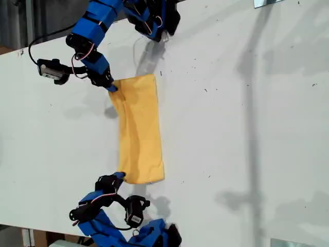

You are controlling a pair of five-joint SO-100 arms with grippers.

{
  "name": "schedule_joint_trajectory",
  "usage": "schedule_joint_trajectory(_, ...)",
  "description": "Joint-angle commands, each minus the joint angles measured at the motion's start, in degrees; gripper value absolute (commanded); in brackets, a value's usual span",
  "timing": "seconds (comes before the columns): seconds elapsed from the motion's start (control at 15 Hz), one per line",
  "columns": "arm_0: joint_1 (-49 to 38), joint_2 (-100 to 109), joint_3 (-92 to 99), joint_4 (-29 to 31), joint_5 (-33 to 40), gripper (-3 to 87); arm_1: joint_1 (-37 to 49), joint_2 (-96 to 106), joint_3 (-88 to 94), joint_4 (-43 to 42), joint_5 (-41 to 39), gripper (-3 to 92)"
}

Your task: Grasp corners of a square towel and fold twice.

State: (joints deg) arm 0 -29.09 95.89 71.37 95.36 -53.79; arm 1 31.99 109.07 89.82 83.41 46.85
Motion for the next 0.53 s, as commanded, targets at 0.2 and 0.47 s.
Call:
schedule_joint_trajectory(0.2,-21.0,-8.7,-5.9,-2.1,8.5,-0.4,13.3,-13.1,-7.2,-7.4,-7.6,0.0)
schedule_joint_trajectory(0.47,-14.7,-9.2,-4.1,-1.1,5.4,-0.4,12.2,-16.7,-6.2,-5.1,-7.5,0.0)
